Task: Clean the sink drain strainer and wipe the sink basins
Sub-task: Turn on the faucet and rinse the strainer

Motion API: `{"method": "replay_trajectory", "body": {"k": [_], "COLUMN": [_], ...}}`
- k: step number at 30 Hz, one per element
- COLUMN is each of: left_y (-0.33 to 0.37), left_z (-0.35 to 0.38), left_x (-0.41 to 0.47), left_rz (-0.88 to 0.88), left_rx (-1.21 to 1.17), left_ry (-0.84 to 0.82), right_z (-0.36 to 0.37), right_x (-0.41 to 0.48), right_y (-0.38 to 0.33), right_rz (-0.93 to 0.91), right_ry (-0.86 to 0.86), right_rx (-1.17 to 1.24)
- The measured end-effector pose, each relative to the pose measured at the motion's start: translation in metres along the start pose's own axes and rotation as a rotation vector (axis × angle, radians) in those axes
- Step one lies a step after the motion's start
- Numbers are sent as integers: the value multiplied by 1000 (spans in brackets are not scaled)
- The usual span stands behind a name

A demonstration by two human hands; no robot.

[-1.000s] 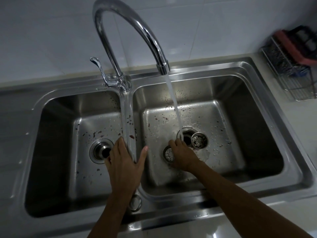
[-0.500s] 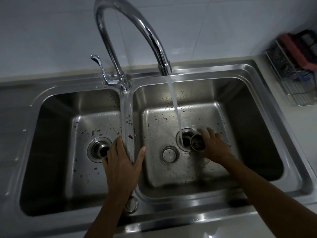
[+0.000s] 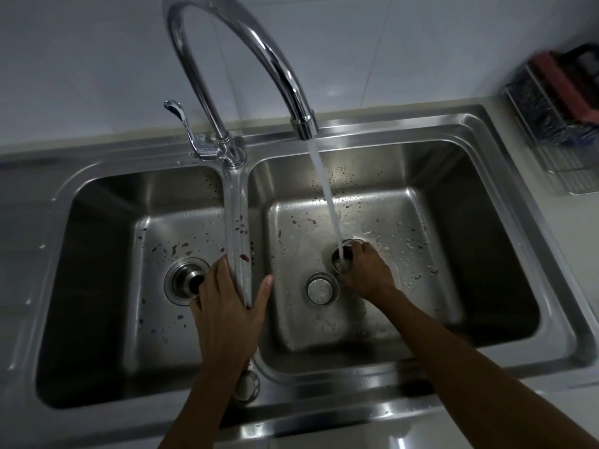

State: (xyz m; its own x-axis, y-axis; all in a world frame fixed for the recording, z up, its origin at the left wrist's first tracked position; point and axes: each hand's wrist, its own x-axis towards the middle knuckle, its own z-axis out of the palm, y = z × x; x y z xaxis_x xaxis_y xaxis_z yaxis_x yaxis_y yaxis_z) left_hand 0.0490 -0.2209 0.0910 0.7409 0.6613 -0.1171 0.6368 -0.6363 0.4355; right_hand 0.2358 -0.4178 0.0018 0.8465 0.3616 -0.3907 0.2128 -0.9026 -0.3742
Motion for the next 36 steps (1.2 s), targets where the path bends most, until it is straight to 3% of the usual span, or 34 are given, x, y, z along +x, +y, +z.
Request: {"method": "replay_trajectory", "body": {"k": [6,9,11,13,15,17,23,26,31,33,36], "left_y": [0,1,1,0,0,-1,0,0,0,0,1], "left_z": [0,0,0,0,0,0,0,0,0,0,0], "left_x": [0,1,1,1,0,0,-1,0,0,0,0], "left_rz": [-3,-3,-2,-2,-6,-7,-6,-9,-12,-9,-5], "left_rx": [0,-4,-5,-8,-12,-15,-11,-12,-5,-7,-7], "left_ry": [-12,-15,-13,-16,-17,-17,-7,-6,-11,-8,-2], "right_z": [4,4,3,1,-1,-7,-11,-11,-16,-16,-10], "right_x": [-2,2,3,4,5,4,-4,-3,-1,-5,-11], "right_y": [5,3,-2,-8,-11,-13,-4,0,2,1,-1], "right_rz": [40,68,179,446,664,742,958,929,868,734,359], "right_ry": [-6,25,82,69,-36,-181,-422,-513,-486,-376,-110], "right_rx": [94,274,469,812,1302,1614,1919,1894,1795,1484,650]}}
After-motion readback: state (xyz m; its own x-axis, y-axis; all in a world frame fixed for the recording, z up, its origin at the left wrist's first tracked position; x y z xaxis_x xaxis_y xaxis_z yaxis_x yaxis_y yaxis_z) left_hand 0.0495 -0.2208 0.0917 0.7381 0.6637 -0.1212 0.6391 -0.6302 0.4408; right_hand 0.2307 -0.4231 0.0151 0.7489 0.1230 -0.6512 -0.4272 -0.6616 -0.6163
